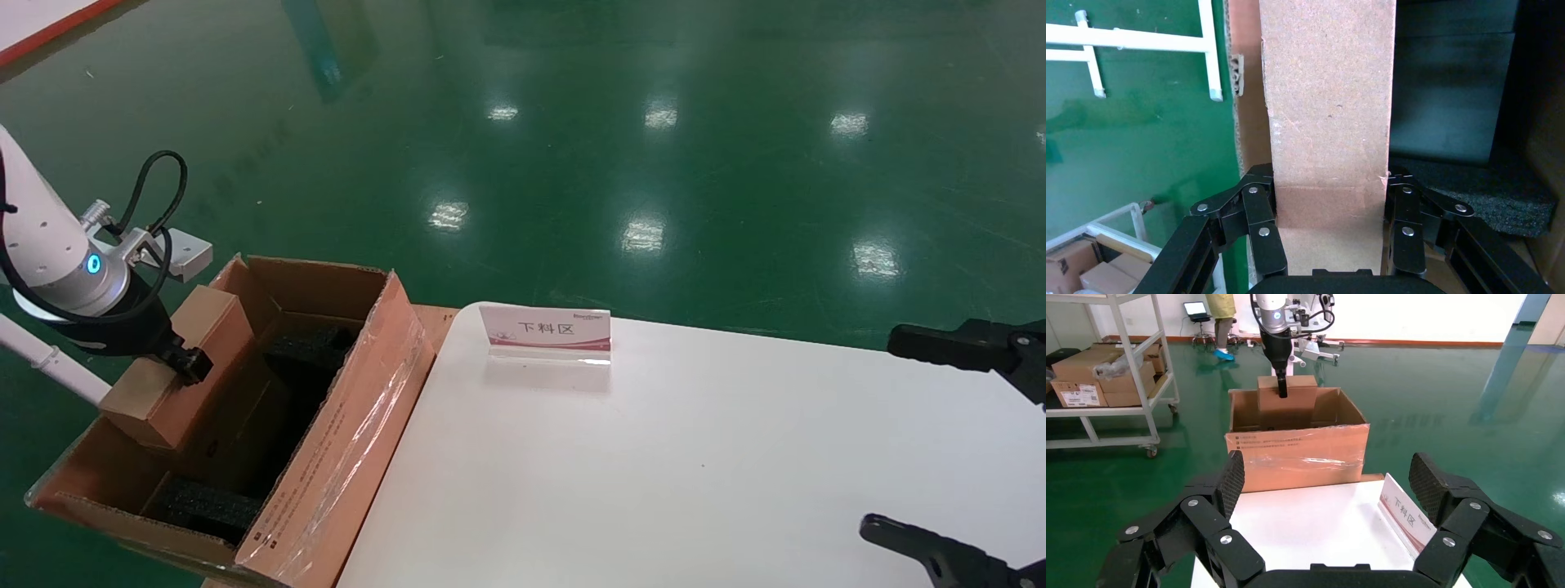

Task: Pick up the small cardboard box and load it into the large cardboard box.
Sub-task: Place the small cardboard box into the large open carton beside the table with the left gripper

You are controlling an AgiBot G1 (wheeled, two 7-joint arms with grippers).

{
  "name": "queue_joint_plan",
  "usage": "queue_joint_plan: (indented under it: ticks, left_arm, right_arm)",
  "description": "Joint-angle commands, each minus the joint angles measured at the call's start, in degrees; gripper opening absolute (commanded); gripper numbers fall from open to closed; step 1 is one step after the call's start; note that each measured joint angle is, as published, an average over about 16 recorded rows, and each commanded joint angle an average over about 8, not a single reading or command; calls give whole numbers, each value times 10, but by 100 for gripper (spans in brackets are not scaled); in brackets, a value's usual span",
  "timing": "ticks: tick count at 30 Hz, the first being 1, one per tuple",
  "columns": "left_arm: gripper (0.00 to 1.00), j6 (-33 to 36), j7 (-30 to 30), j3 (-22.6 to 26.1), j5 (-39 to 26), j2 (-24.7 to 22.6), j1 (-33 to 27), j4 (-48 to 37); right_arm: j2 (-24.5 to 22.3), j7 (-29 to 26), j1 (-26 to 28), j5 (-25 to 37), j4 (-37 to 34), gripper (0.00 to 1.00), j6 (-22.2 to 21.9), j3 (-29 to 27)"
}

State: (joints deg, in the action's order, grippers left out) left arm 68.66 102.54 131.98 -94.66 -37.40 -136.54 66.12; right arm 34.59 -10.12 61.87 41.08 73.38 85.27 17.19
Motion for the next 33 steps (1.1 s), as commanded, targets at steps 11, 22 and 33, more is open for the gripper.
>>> queue_joint_plan:
  ticks: [11,22,33]
  left_arm:
    - [0,-12,-9,3,10,-11,34,-31]
    - [32,-5,-18,5,18,-26,51,-62]
    - [100,-3,-19,8,15,-34,56,-72]
  right_arm:
    - [0,0,0,0,0,100,0,0]
    - [0,0,0,0,0,100,0,1]
    - [0,0,0,-1,0,100,-1,1]
